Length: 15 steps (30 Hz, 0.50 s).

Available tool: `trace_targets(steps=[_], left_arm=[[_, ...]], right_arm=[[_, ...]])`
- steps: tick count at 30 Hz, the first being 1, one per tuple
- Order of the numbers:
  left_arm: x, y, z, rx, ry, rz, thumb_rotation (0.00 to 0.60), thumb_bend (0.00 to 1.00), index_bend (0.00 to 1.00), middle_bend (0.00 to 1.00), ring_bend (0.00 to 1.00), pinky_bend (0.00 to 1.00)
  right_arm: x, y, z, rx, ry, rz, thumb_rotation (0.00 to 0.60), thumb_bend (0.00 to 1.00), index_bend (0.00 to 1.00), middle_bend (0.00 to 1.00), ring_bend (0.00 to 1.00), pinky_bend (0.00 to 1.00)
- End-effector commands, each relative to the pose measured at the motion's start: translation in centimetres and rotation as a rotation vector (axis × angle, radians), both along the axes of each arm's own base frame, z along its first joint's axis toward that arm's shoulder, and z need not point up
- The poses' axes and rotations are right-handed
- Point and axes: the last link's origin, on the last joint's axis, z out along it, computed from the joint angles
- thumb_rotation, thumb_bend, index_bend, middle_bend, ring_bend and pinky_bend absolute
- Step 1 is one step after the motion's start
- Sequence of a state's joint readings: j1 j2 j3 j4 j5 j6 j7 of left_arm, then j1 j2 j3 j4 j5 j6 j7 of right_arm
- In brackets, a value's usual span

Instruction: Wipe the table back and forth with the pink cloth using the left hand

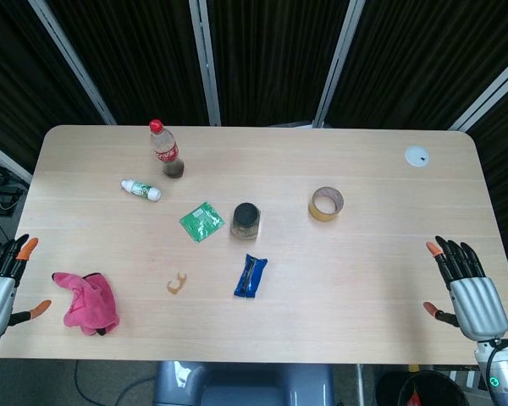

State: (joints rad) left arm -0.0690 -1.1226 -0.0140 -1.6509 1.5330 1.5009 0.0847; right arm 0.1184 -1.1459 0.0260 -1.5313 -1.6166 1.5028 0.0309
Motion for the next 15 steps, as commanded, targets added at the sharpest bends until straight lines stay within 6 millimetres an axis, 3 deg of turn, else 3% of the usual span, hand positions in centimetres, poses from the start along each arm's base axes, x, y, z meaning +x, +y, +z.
trace_targets(steps=[1, 15], left_arm=[[-0.01, -0.01, 0.00, -0.002, 0.003, 0.001, 0.600, 0.00, 0.00, 0.00, 0.00, 0.00], [-0.10, -0.17, -0.21, -0.034, 0.022, 0.019, 0.600, 0.00, 0.00, 0.00, 0.00, 0.00]], right_arm=[[-0.04, 0.04, 0.05, 0.005, 0.004, -0.007, 0.600, 0.00, 0.00, 0.00, 0.00, 0.00], [-0.14, 0.02, -0.04, 0.023, 0.018, -0.031, 0.600, 0.00, 0.00, 0.00, 0.00, 0.00]])
